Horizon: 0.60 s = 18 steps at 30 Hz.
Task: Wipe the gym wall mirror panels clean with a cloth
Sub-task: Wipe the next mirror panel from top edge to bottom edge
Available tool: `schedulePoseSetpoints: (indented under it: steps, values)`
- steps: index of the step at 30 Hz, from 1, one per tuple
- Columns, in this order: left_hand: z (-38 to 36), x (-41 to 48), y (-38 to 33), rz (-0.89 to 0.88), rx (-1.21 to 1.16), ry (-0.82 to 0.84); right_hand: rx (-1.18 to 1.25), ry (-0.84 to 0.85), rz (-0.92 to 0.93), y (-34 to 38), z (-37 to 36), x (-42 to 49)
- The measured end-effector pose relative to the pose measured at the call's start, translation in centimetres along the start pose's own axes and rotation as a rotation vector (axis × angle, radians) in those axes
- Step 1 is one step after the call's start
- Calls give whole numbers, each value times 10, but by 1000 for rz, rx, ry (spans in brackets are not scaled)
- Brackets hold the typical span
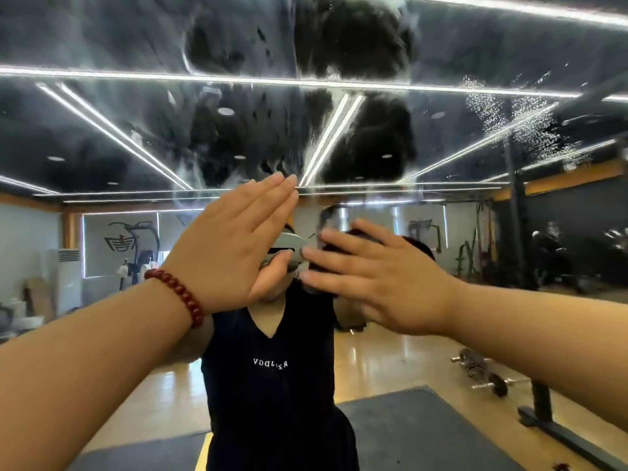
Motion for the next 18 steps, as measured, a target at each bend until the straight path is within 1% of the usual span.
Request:
schedulePoseSetpoints:
  steps: [2, 3, 4, 5, 6, 8, 9, 10, 11, 12, 14, 16, 18]
  values:
    - [-1, -1, -4, -26, -17, 0, 21, 71, 109, 22, -9, -34]
    - [-1, -1, -5, -42, -23, 7, 37, 96, 128, 22, -10, -37]
    - [-2, -2, -7, -62, -27, 15, 39, 108, 109, 16, -9, -32]
    - [-3, -2, -9, -86, -29, 27, 33, 97, 50, 5, -6, -20]
    - [-4, -2, -10, -108, -31, 38, 36, 62, -61, -12, 1, -4]
    - [-5, -1, -12, -124, -27, 55, 84, 9, -342, -52, 17, 23]
    - [-5, -2, -14, -113, -26, 60, 109, -18, -447, -67, 22, 30]
    - [-6, -3, -17, -85, -30, 59, 118, -39, -493, -72, 23, 31]
    - [-6, -6, -22, -41, -40, 53, 99, -54, -487, -67, 21, 28]
    - [-7, -11, -28, 11, -55, 49, 66, -61, -438, -55, 16, 20]
    - [-9, -23, -46, 91, -92, 51, 28, -44, -244, -12, 1, -13]
    - [-12, -36, -67, 103, -132, 66, 39, 15, -46, 37, -13, -56]
    - [-18, -44, -83, 74, -144, 102, 44, 65, 69, 61, -21, -85]
Point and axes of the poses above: each hand's wrist, its own x-axis towards the middle knuckle, its own z-axis out of the back of the hand, y = z × x, the point moved 7 cm from there along x, towards the middle knuckle, and after that the axes turned 9 degrees about -z, right-handed, at the moved point
